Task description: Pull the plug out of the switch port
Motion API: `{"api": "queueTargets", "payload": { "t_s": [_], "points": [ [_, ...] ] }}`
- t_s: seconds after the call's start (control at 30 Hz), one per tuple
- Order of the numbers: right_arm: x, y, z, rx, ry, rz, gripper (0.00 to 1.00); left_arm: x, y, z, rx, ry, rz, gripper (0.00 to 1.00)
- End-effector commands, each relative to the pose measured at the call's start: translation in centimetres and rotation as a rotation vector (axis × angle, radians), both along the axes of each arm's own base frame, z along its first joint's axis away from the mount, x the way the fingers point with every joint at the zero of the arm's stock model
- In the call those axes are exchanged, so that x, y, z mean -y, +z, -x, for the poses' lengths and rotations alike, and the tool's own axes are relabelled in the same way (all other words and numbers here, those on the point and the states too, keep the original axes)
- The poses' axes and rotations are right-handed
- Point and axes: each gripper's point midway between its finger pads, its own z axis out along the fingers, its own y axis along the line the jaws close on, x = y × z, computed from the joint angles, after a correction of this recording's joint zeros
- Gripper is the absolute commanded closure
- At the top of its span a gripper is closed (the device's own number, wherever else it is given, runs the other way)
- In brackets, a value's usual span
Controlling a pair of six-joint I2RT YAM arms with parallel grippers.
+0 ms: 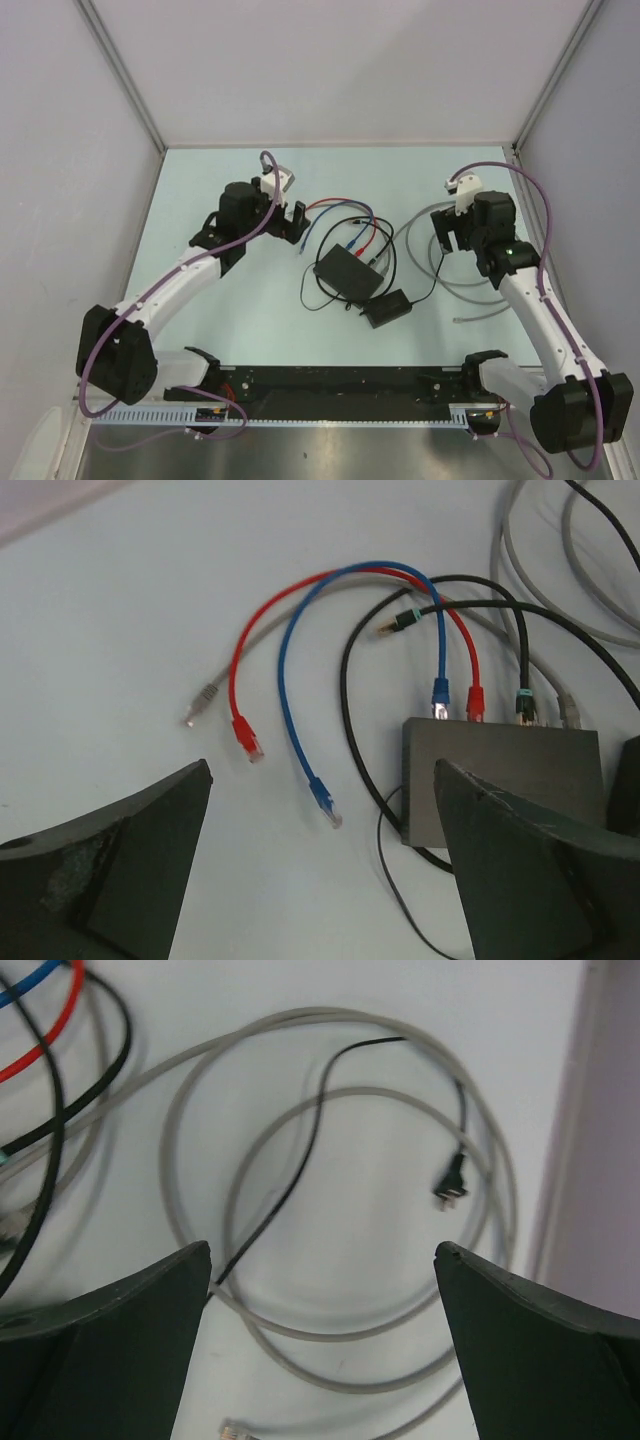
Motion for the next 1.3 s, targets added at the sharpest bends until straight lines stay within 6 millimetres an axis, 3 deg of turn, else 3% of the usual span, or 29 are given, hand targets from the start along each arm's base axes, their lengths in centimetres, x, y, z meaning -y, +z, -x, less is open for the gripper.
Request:
{"api": "queueTargets", "payload": {
  "t_s": [0.0,0.13,0.2,0.23,0.27,0.33,0.4,0.43,0.53,0.63,0.8,1.0,1.1,1.27],
  "points": [
    [-4.4,-1.1,0.1,-0.087,0.211,-0.047,0.0,0.9,-2.4,1.6,-0.18,0.014,0.038,0.0],
    [-12.0,-0.5,0.4,-0.108,0.549,-0.141,0.01,0.2,-6.1,2.2,-0.37,0.121,0.04,0.0],
    [-15.6,-0.1,0.4,-0.088,0.642,-0.149,0.01,0.3,-6.3,2.5,-0.386,0.15,0.09,0.01],
    [-16.8,-1.3,0.1,-0.124,0.666,-0.14,0.01,0.2,-7.3,3.4,-0.402,0.137,0.095,0.01],
    [-18.0,-1.1,-0.1,-0.116,0.703,-0.132,0.01,0.3,-6.2,3.9,-0.379,0.133,0.128,0.0],
    [-20.6,-2.8,0.3,-0.169,0.761,-0.12,0.02,0.4,-6.9,5.5,-0.441,0.115,0.155,0.0],
    [-22.6,-3.1,0.3,-0.198,0.786,-0.143,0.03,0.7,-8.2,7.3,-0.506,0.064,0.174,0.06],
    [-23.2,-4.7,0.4,-0.254,0.792,-0.148,0.05,0.9,-8.6,7.8,-0.524,0.04,0.183,0.12],
    [-24.1,-6.2,1.2,-0.351,0.78,-0.176,0.08,2.5,-10.1,9.3,-0.608,-0.055,0.221,0.28],
    [-23.5,-8.3,1.7,-0.478,0.681,-0.229,0.11,3.7,-10.7,10.1,-0.644,-0.133,0.26,0.4],
    [-22.5,-10.1,2.0,-0.572,0.57,-0.29,0.13,4.4,-12.8,11.0,-0.741,-0.156,0.271,0.42],
    [-21.4,-11.4,0.8,-0.568,0.507,-0.261,0.13,6.3,-14.4,8.9,-0.791,-0.175,0.27,0.43],
    [-20.8,-12.5,1.0,-0.615,0.477,-0.267,0.15,6.8,-15.6,8.1,-0.832,-0.171,0.253,0.46],
    [-20.5,-12.6,0.6,-0.607,0.463,-0.257,0.15,6.9,-17.2,7.1,-0.872,-0.142,0.224,0.48]
  ]
}}
